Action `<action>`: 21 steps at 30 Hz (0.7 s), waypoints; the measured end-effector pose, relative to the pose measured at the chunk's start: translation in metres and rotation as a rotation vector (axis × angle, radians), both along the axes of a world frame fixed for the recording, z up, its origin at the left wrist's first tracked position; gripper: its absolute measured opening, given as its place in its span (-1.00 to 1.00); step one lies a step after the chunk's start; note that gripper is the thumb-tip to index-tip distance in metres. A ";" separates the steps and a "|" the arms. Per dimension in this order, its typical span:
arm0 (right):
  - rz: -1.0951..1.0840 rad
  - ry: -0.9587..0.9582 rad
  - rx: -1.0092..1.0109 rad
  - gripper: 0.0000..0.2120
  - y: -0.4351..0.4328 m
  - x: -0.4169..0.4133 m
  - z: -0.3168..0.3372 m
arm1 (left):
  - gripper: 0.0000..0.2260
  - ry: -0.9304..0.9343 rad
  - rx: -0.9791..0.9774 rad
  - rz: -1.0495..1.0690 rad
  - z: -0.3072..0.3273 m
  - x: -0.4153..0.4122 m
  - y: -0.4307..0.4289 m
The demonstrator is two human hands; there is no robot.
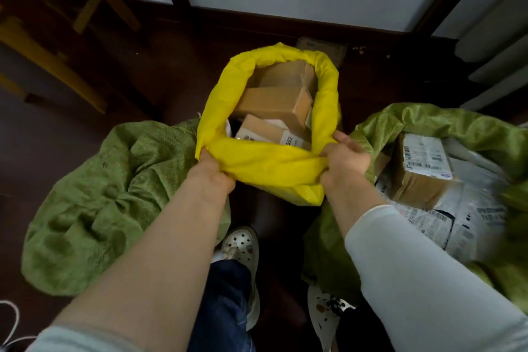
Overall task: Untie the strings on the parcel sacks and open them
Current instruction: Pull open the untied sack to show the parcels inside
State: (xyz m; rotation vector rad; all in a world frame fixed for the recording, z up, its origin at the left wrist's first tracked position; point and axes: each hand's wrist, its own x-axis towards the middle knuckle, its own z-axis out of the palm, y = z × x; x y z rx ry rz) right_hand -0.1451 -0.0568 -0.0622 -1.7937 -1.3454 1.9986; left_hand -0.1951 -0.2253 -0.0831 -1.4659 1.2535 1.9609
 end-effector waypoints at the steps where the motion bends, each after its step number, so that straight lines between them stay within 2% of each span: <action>1: -0.111 0.052 -0.186 -0.46 0.005 -0.003 0.002 | -0.47 0.011 0.048 0.004 0.003 -0.004 0.004; 3: -0.218 0.172 -0.440 -0.34 0.009 -0.003 0.004 | -0.46 0.062 0.134 -0.023 0.009 -0.010 0.010; 5: -0.188 0.180 -0.469 -0.32 0.007 0.001 0.003 | -0.45 0.113 0.198 -0.043 0.008 -0.009 0.011; 7: -0.035 0.082 -0.327 -0.41 0.005 0.006 -0.001 | -0.43 0.105 0.180 -0.030 -0.003 -0.005 0.003; 10: 0.327 -0.128 0.117 -0.63 0.004 0.004 -0.004 | -0.46 0.024 0.064 -0.106 -0.010 -0.003 -0.008; 12: 0.541 -0.316 0.408 -0.62 0.002 0.006 -0.004 | -0.54 0.042 -0.116 -0.247 -0.003 -0.009 -0.011; 13: 0.596 -0.333 0.577 -0.58 -0.001 0.010 -0.001 | -0.58 0.017 -0.297 -0.313 0.004 -0.011 -0.008; 14: 0.623 -0.232 0.774 -0.55 -0.004 0.014 0.001 | -0.62 0.006 -0.568 -0.382 0.008 -0.015 -0.009; 15: 0.670 -0.048 0.961 -0.56 -0.009 0.017 0.003 | -0.64 0.038 -0.803 -0.388 0.016 -0.016 -0.009; 16: 0.751 0.108 1.102 -0.60 -0.014 0.019 0.003 | -0.65 0.130 -1.000 -0.437 0.025 -0.015 -0.007; 17: 0.857 0.187 1.199 -0.67 -0.016 0.018 0.000 | -0.66 0.290 -1.129 -0.468 0.030 -0.013 -0.005; 19: 1.132 0.085 1.305 -0.77 -0.015 0.012 -0.003 | -0.70 0.530 -1.299 -0.743 0.034 -0.008 0.002; 21: 1.400 -0.156 1.310 -0.75 -0.011 0.006 -0.004 | -0.73 0.519 -1.343 -1.055 0.026 -0.013 0.002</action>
